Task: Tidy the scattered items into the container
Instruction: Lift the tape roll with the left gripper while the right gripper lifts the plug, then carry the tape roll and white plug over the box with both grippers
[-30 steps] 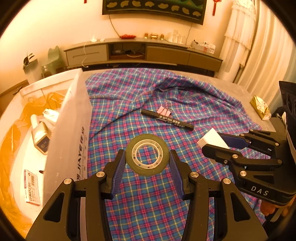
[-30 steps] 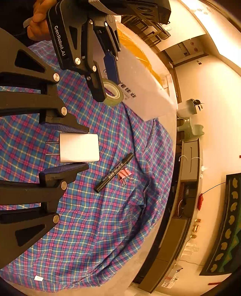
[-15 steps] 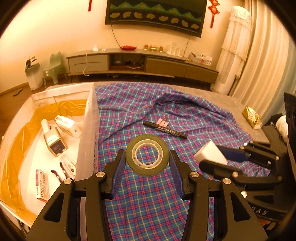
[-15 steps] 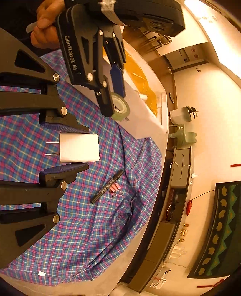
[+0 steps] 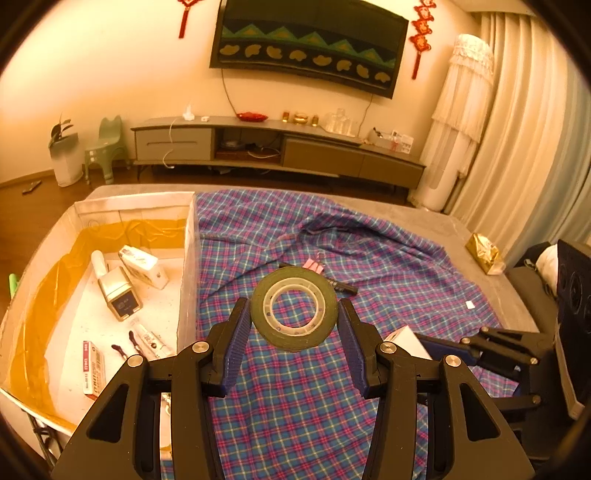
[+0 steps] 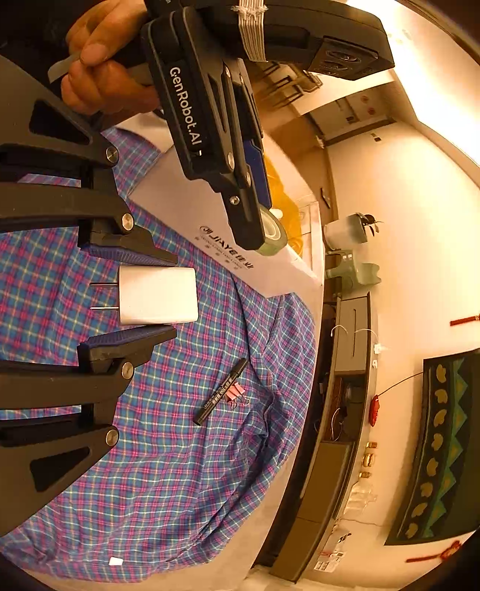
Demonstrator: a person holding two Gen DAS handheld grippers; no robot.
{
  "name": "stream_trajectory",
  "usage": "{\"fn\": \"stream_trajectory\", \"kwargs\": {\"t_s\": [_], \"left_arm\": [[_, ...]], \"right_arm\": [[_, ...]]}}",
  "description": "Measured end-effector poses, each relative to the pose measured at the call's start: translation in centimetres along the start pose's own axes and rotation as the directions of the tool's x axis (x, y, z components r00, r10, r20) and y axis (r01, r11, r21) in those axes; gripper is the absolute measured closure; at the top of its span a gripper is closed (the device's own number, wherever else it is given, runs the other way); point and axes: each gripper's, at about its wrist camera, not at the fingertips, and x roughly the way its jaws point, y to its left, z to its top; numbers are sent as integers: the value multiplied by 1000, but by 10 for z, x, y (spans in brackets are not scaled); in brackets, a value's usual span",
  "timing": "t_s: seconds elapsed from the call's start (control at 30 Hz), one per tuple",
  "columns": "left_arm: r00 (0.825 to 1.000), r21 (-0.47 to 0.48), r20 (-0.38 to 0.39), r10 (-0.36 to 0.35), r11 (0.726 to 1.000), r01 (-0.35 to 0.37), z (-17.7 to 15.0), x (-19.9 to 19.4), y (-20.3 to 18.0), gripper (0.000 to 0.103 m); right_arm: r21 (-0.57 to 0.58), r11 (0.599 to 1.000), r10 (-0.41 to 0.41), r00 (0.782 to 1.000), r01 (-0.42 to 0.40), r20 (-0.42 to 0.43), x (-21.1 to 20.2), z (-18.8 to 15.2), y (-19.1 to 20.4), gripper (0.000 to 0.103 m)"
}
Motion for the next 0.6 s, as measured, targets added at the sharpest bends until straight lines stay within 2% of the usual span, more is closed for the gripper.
{"fn": "stream_trajectory", "kwargs": {"t_s": [0.33,0.6], "left_arm": [[999,-21,44,-11,1000,12,2,-20,8,54],[996,-71,84,-11,997,17,6,-37,27,54]], "right_arm": [[17,999,31,998,-32,47,-17,9,22,70],[-28,999,41,997,-39,71,-23,25,49,70]]}}
